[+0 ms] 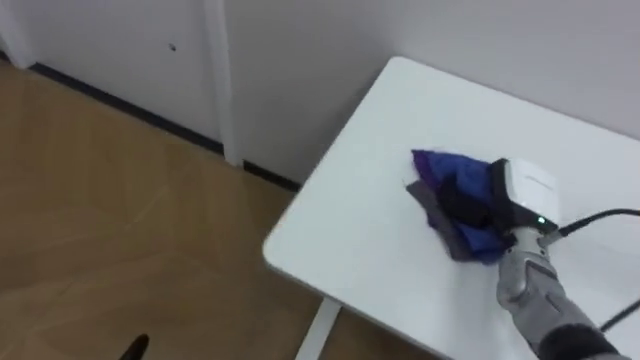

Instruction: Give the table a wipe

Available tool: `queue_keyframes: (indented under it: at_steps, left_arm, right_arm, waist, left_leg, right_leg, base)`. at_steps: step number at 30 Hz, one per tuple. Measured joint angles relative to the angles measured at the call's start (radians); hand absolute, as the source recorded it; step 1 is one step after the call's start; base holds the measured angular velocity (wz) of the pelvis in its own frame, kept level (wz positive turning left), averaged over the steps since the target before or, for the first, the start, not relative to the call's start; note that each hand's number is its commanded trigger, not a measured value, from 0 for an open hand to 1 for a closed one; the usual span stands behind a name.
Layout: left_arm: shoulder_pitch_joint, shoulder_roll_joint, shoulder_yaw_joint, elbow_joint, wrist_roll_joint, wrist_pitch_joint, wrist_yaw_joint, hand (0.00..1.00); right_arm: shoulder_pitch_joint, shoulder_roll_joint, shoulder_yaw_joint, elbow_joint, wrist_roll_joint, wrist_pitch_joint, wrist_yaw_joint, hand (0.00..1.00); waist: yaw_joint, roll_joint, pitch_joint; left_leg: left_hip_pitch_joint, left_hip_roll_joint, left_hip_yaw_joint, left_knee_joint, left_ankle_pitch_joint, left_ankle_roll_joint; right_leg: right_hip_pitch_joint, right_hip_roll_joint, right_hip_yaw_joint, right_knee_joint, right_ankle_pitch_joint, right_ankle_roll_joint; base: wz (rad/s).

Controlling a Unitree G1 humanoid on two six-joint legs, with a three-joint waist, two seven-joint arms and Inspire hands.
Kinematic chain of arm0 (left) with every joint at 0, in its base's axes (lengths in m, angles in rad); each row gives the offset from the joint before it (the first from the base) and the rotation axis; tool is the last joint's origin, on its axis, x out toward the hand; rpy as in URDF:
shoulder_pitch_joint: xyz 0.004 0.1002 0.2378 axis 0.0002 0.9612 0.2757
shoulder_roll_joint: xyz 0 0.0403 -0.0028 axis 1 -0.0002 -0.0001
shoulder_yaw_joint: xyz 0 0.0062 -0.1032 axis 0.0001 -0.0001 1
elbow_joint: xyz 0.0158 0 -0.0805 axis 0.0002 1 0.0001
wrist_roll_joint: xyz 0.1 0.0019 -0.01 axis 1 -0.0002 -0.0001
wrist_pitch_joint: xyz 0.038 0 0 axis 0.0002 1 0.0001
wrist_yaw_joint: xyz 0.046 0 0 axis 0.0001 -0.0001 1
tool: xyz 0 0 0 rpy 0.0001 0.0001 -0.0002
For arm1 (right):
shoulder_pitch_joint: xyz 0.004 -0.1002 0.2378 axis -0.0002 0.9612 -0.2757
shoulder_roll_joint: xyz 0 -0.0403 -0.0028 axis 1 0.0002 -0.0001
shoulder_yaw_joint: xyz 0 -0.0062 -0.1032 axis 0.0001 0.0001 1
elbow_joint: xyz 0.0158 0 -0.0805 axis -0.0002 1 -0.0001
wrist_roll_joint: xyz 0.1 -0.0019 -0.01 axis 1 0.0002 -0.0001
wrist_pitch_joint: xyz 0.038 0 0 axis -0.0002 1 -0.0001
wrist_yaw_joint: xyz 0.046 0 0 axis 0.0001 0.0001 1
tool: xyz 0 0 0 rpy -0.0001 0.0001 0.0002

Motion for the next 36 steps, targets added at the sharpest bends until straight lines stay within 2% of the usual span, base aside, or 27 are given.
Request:
queue_keyframes:
  at_steps: [1, 2, 3, 4, 5, 6, 7, 8, 10, 11, 12, 13, 14, 16, 17, 18, 19, 21, 23, 24, 26, 28, 29, 30, 31, 33, 36]
  left_arm:
    - [0.031, -0.005, 0.005, -0.009, 0.002, -0.002, 0.0, 0.0]
    - [0.047, -0.008, 0.013, -0.022, 0.003, -0.003, 0.0, 0.0]
    - [0.082, -0.017, 0.035, -0.029, 0.003, -0.013, 0.0, 0.0]
    - [0.102, -0.027, 0.048, -0.023, 0.004, -0.014, 0.0, 0.0]
    - [0.118, -0.036, 0.058, -0.024, 0.004, -0.013, 0.001, 0.0]
    - [0.14, -0.058, 0.07, -0.024, 0.006, -0.01, 0.001, 0.0]
    - [0.154, -0.08, 0.071, -0.024, 0.025, -0.006, 0.0, 0.0]
    - [0.158, -0.089, 0.07, -0.024, 0.028, -0.003, 0.0, 0.0]
    - [0.152, -0.109, 0.066, -0.037, 0.034, -0.002, -0.001, 0.0]
    - [0.143, -0.113, 0.059, -0.039, 0.034, -0.002, -0.001, 0.0]
    - [0.126, -0.122, 0.042, -0.04, 0.034, -0.002, -0.001, 0.0]
    - [0.109, -0.129, 0.025, -0.042, 0.033, -0.003, -0.001, 0.0]
    - [0.104, -0.131, 0.016, -0.042, 0.033, -0.003, -0.001, 0.0]
    - [0.101, -0.136, 0.007, -0.04, 0.031, -0.011, -0.002, 0.0]
    - [0.103, -0.139, 0.008, -0.039, 0.029, -0.01, -0.002, 0.0]
    - [0.106, -0.142, 0.007, -0.042, 0.024, -0.011, -0.003, 0.0]
    - [0.112, -0.146, 0.008, -0.044, 0.024, -0.009, -0.004, 0.0]
    - [0.114, -0.154, 0.006, -0.062, 0.022, -0.002, -0.004, 0.0]
    - [0.119, -0.155, 0.009, -0.074, 0.015, 0.003, -0.004, 0.0]
    - [0.123, -0.154, 0.011, -0.085, -0.015, 0.013, -0.004, 0.0]
    - [0.133, -0.155, 0.039, -0.113, -0.016, 0.021, -0.008, 0.0]
    - [0.15, -0.142, 0.078, -0.106, -0.015, 0.028, -0.012, 0.0]
    - [0.152, -0.133, 0.078, -0.102, -0.016, 0.028, -0.012, 0.0]
    - [0.158, -0.122, 0.081, -0.1, -0.014, 0.028, -0.012, 0.0]
    - [0.168, -0.12, 0.107, -0.099, -0.007, 0.026, -0.012, 0.0]
    - [0.176, -0.116, 0.134, -0.099, -0.004, 0.027, -0.01, 0.0]
    - [0.177, -0.111, 0.158, -0.097, -0.004, 0.026, 0.011, 0.0]
  right_arm:
    - [0.021, -0.026, -0.019, -0.002, 0.021, -0.008, -0.009, 1.0]
    - [0.036, -0.037, -0.039, -0.005, 0.023, -0.011, -0.01, 1.0]
    - [0.074, -0.064, -0.079, -0.01, 0.027, -0.011, -0.013, 1.0]
    - [0.112, -0.085, -0.118, -0.009, 0.027, -0.011, -0.014, 1.0]
    - [0.128, -0.093, -0.132, -0.009, 0.027, -0.011, -0.014, 1.0]
    - [0.154, -0.109, -0.167, -0.012, 0.027, -0.011, -0.015, 1.0]
    - [0.171, -0.124, -0.194, -0.013, 0.027, -0.011, -0.015, 1.0]
    - [0.17, -0.127, -0.201, -0.013, 0.025, -0.009, -0.014, 1.0]
    - [0.165, -0.124, -0.21, -0.041, 0.017, -0.005, 0.004, 1.0]
    - [0.165, -0.122, -0.21, -0.059, 0.014, -0.003, 0.013, 1.0]
    - [0.159, -0.119, -0.206, -0.096, 0.004, 0.008, 0.025, 1.0]
    - [0.151, -0.114, -0.197, -0.136, -0.026, 0.032, 0.036, 1.0]
    - [0.138, -0.113, -0.187, -0.14, -0.029, 0.042, 0.04, 1.0]
    - [0.064, -0.08, -0.16, -0.167, -0.086, 0.085, 0.072, 1.0]
    - [0.056, -0.075, -0.144, -0.195, -0.106, 0.098, 0.083, 1.0]
    - [0.041, -0.067, -0.088, -0.261, -0.146, 0.116, 0.108, 1.0]
    - [0.007, -0.06, -0.019, -0.283, -0.181, 0.113, 0.121, 1.0]
    - [-0.034, -0.043, 0.064, -0.286, -0.2, 0.099, 0.139, 1.0]
    - [-0.038, -0.038, 0.089, -0.288, -0.207, 0.085, 0.14, 1.0]
    - [-0.038, -0.041, 0.088, -0.283, -0.201, 0.084, 0.137, 1.0]
    - [-0.019, -0.042, 0.061, -0.247, -0.191, 0.072, 0.11, 1.0]
    - [0.049, -0.043, 0.025, -0.188, -0.149, 0.032, 0.049, 1.0]
    - [0.066, -0.043, 0.008, -0.171, -0.136, 0.018, 0.035, 1.0]
    - [0.109, -0.044, -0.047, -0.151, -0.125, 0.004, 0.017, 1.0]
    - [0.145, -0.048, -0.113, -0.11, -0.119, -0.014, -0.007, 1.0]
    - [0.187, -0.076, -0.195, -0.044, -0.092, -0.02, -0.046, 1.0]
    - [0.229, -0.138, -0.259, 0.016, -0.049, -0.018, -0.07, 1.0]
  waist:
    - [-0.015, 0.009, -0.005]
    - [-0.024, 0.005, -0.0068]
    - [-0.046, -0.006, -0.0081]
    - [-0.071, -0.011, -0.0086]
    - [-0.087, -0.013, -0.009]
    - [-0.113, -0.012, -0.0078]
    - [-0.126, -0.013, -0.0044]
    - [-0.137, -0.011, -0.0021]
    - [-0.162, -0.015, 0.0087]
    - [-0.167, -0.013, 0.0126]
    - [-0.174, -0.009, 0.0223]
    - [-0.173, 0.012, 0.0225]
    - [-0.169, 0.019, 0.0244]
    - [-0.131, 0.047, 0.0246]
    - [-0.117, 0.048, 0.022]
    - [-0.091, 0.063, 0.0207]
    - [-0.072, 0.074, 0.0207]
    - [-0.065, 0.081, 0.0178]
    - [-0.051, 0.071, 0.0171]
    - [-0.055, 0.057, 0.0151]
    - [-0.061, 0.033, 0.0163]
    - [-0.087, -0.001, 0.0104]
    - [-0.1, -0.008, 0.0114]
    - [-0.117, -0.027, 0.0119]
    - [-0.127, -0.043, 0.0052]
    - [-0.137, -0.05, 0.0029]
    - [-0.136, -0.034, -0.0038]
  left_leg:
    - [0.018, 0.037, 0.001, -0.04, 0.024, -0.035]
    - [0.027, 0.046, 0.001, -0.067, 0.04, -0.042]
    - [0.049, 0.06, 0.007, -0.122, 0.073, -0.029]
    - [0.076, 0.073, 0.025, -0.169, 0.115, 0.003]
    - [0.085, 0.077, 0.027, -0.187, 0.139, 0.022]
    - [0.089, 0.087, 0.045, -0.2, 0.184, 0.04]
    - [0.088, 0.082, 0.076, -0.19, 0.199, 0.033]
    - [0.088, 0.075, 0.093, -0.187, 0.199, 0.033]
    - [0.081, 0.026, 0.142, -0.155, 0.189, 0.031]
    - [0.071, 0.013, 0.143, -0.127, 0.175, 0.034]
    - [0.044, -0.027, 0.142, -0.073, 0.142, 0.048]
    - [0.037, -0.064, 0.145, -0.057, 0.118, 0.062]
    - [0.038, -0.077, 0.146, -0.058, 0.107, 0.073]
    - [0.061, -0.122, 0.15, -0.098, 0.093, 0.088]
    - [0.067, -0.127, 0.15, -0.112, 0.093, 0.088]
    - [0.077, -0.132, 0.148, -0.145, 0.093, 0.087]
    - [0.092, -0.142, 0.148, -0.183, 0.097, 0.082]
    - [0.112, -0.16, 0.15, -0.229, 0.106, 0.08]
    - [0.124, -0.182, 0.148, -0.27, 0.121, 0.091]
    - [0.125, -0.2, 0.136, -0.289, 0.131, 0.098]
    - [0.13, -0.214, 0.122, -0.299, 0.135, 0.105]
    - [0.142, -0.222, 0.109, -0.301, 0.134, 0.108]
    - [0.145, -0.224, 0.1, -0.3, 0.132, 0.111]
    - [0.151, -0.231, 0.093, -0.298, 0.128, 0.12]
    - [0.153, -0.235, 0.093, -0.296, 0.118, 0.135]
    - [0.147, -0.238, 0.092, -0.272, 0.096, 0.149]
    - [0.121, -0.236, 0.092, -0.226, 0.064, 0.162]
  right_leg:
    - [-0.026, 0.023, 0.0, 0.064, -0.054, -0.02]
    - [-0.045, 0.026, 0.001, 0.094, -0.081, -0.03]
    - [-0.073, 0.031, -0.003, 0.146, -0.134, -0.061]
    - [-0.071, 0.039, -0.015, 0.172, -0.169, -0.078]
    - [-0.069, 0.046, -0.019, 0.179, -0.184, -0.087]
    - [-0.066, 0.061, -0.022, 0.184, -0.203, -0.106]
    - [-0.064, 0.077, -0.025, 0.179, -0.21, -0.122]
    - [-0.059, 0.081, -0.033, 0.176, -0.212, -0.129]
    - [-0.056, 0.085, -0.046, 0.175, -0.226, -0.152]
    - [-0.056, 0.08, -0.047, 0.175, -0.226, -0.152]
    - [-0.058, 0.082, -0.05, 0.175, -0.226, -0.151]
    - [-0.059, 0.09, -0.046, 0.167, -0.225, -0.152]
    - [-0.058, 0.101, -0.041, 0.156, -0.221, -0.152]
    - [-0.079, 0.131, 0.023, 0.132, -0.199, -0.165]
    - [-0.09, 0.138, 0.041, 0.127, -0.192, -0.168]
    - [-0.113, 0.152, 0.077, 0.12, -0.18, -0.173]
    - [-0.128, 0.169, 0.105, 0.109, -0.161, -0.184]
    - [-0.138, 0.17, 0.124, 0.094, -0.146, -0.178]
    - [-0.137, 0.154, 0.127, 0.083, -0.141, -0.167]
    - [-0.135, 0.142, 0.127, 0.078, -0.141, -0.157]
    - [-0.118, 0.131, 0.114, 0.059, -0.137, -0.143]
    - [-0.052, 0.128, 0.075, -0.001, -0.126, -0.123]
    - [-0.032, 0.129, 0.064, -0.019, -0.123, -0.118]
    - [0.0, 0.13, 0.062, -0.046, -0.119, -0.107]
    - [0.025, 0.131, 0.06, -0.071, -0.114, -0.095]
    - [0.052, 0.131, 0.047, -0.092, -0.102, -0.079]
    - [0.052, 0.131, 0.026, -0.101, -0.079, -0.072]
  base:
    - [-0.27]
    - [-0.13]
    - [0.11]
    - [0.24]
    - [0.32]
    - [0.18]
    - [0.11]
    - [0.08]
    - [0.13]
    - [0.08]
    - [0.03]
    - [-0.05]
    - [-0.38]
    - [-0.82]
    - [-0.99]
    - [-0.91]
    - [-0.79]
    - [-0.31]
    - [0.14]
    - [0.4]
    - [0.41]
    - [0.53]
    - [0.67]
    - [0.63]
    - [0.54]
    - [0.25]
    - [-0.04]
